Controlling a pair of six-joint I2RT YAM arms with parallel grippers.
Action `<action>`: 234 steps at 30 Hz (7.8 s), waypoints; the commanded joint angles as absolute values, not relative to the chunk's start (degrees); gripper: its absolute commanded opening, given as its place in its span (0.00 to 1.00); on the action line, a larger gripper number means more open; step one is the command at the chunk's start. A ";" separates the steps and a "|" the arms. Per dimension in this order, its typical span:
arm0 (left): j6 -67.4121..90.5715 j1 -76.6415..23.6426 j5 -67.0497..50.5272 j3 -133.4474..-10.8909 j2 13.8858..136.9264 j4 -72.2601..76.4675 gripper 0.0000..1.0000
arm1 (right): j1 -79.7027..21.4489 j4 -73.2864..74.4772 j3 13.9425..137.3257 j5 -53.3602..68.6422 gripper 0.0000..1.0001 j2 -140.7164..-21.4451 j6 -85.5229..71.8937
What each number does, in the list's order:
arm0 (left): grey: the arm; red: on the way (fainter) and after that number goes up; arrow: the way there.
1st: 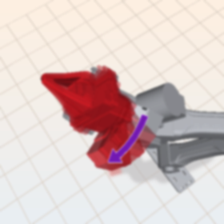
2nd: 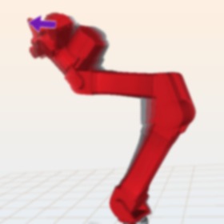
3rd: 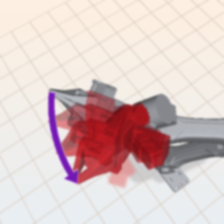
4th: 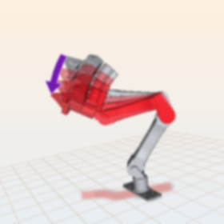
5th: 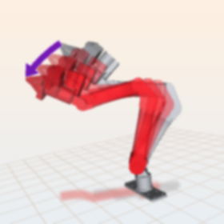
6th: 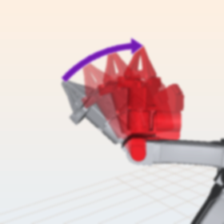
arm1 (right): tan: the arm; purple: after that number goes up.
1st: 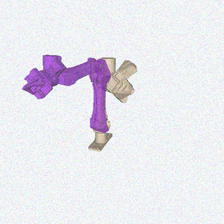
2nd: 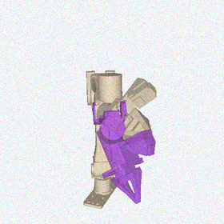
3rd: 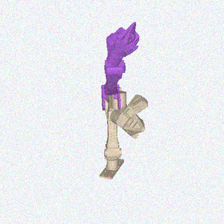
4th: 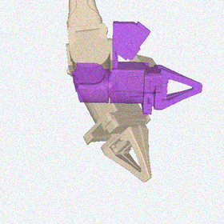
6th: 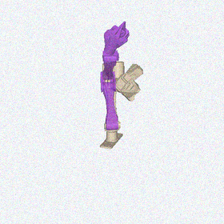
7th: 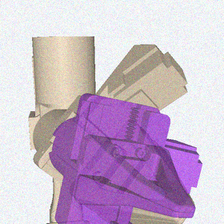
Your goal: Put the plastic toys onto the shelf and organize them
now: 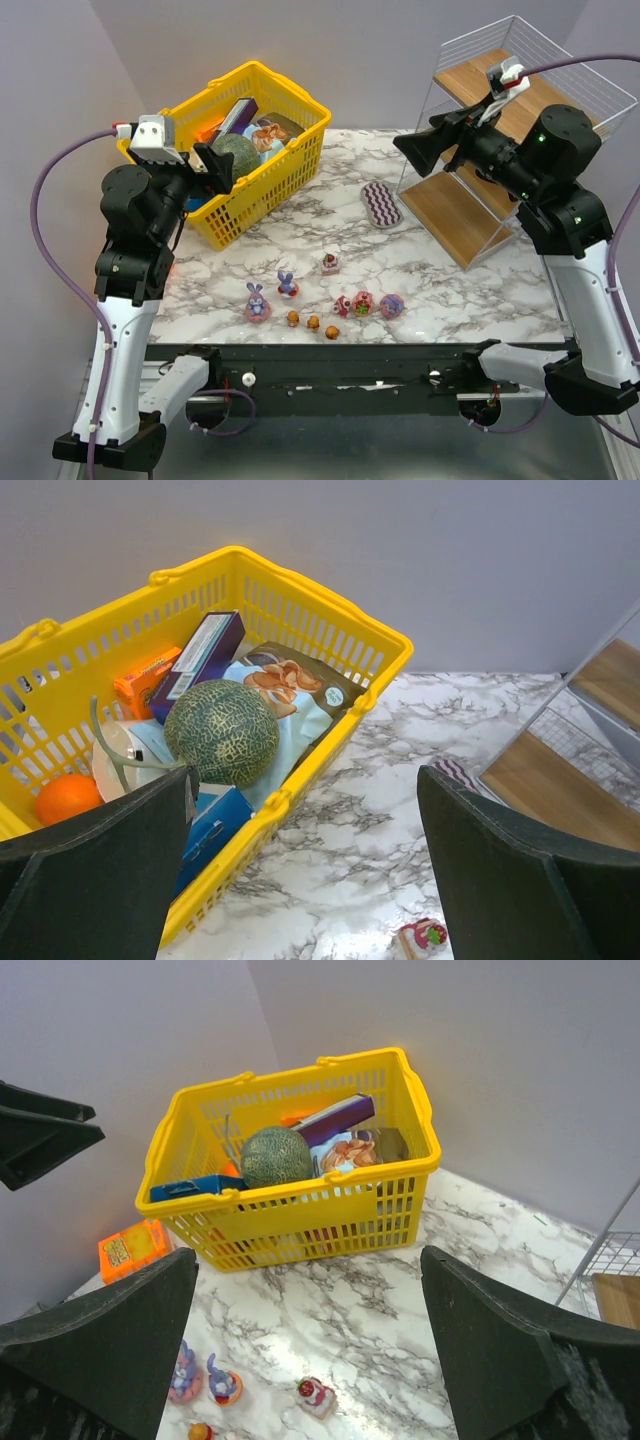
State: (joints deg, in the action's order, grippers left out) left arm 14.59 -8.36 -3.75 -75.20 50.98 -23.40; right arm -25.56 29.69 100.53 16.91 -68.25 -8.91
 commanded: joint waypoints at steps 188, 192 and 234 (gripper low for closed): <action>22.59 -23.20 -35.42 -54.58 51.95 -8.26 0.99 | -39.99 44.65 132.53 -34.88 0.01 -74.97 41.30; 22.85 -23.12 -35.42 -53.62 51.42 -7.56 0.99 | -39.64 47.45 135.18 -36.56 0.01 -75.15 41.40; -21.53 -52.64 -32.35 -110.21 87.01 -35.94 0.90 | -39.02 74.70 123.75 16.53 0.01 -72.60 -1.85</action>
State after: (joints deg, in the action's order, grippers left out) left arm -18.63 -51.92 -35.79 -107.09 87.02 -32.99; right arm -39.16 73.01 124.18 14.37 -72.60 -1.10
